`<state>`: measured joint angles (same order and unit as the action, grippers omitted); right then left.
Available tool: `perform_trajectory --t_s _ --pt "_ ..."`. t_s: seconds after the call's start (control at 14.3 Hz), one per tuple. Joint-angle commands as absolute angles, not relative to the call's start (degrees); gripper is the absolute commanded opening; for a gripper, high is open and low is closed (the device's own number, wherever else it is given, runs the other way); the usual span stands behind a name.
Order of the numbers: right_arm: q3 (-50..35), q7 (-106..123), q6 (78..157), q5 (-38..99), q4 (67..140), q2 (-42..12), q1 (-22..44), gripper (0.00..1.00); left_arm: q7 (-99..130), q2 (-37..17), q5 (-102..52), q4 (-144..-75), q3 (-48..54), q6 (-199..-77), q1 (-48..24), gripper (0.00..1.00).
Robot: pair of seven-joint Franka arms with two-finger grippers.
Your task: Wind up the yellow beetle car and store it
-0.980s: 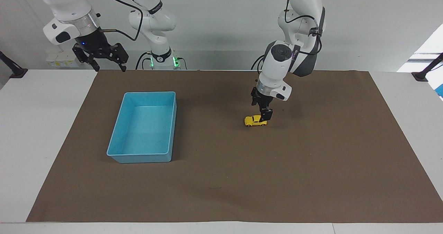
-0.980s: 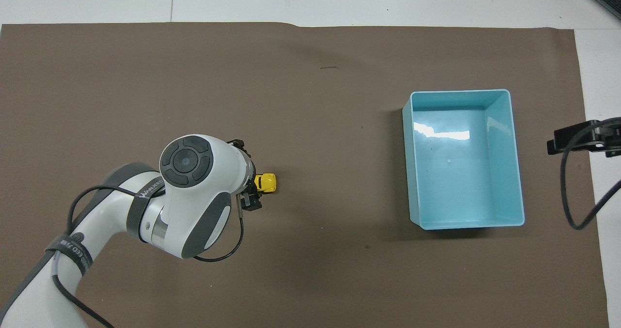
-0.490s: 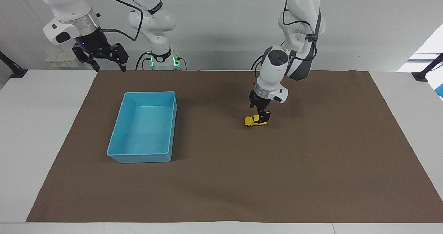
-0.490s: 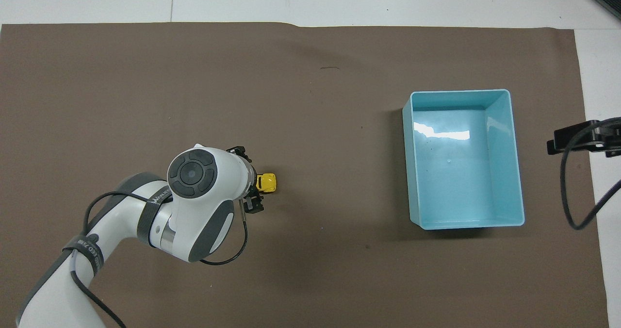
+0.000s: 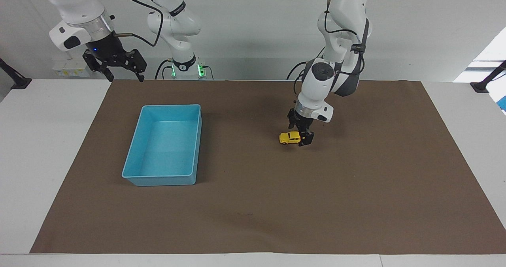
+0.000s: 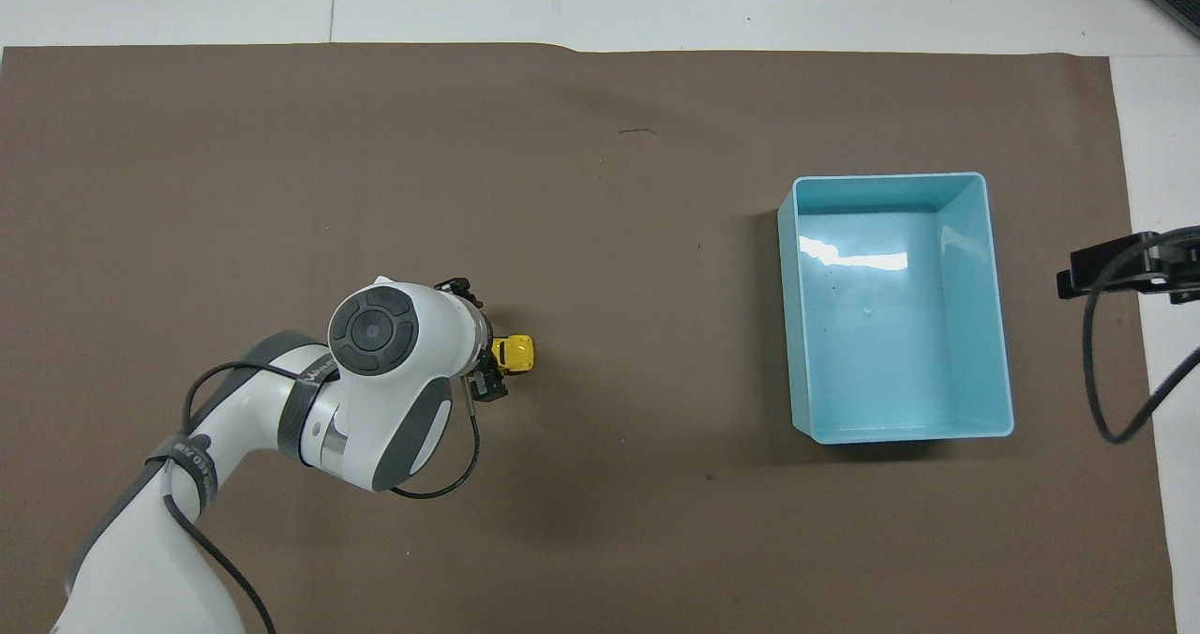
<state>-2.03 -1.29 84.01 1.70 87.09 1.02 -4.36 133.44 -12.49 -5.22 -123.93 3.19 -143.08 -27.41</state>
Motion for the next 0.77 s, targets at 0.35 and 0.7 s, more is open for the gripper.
perform_trajectory --t_s 0.35,0.7 --pt "-2.46 -2.02 84.20 2.02 87.10 1.41 -4.75 1.00 133.95 -12.66 -5.27 -123.75 2.99 -143.09 -28.13 0.41" --pt "-2.46 -2.02 84.20 2.02 87.10 1.41 -4.75 1.00 128.94 -12.48 -5.27 -124.28 2.90 -142.38 -27.16 0.14"
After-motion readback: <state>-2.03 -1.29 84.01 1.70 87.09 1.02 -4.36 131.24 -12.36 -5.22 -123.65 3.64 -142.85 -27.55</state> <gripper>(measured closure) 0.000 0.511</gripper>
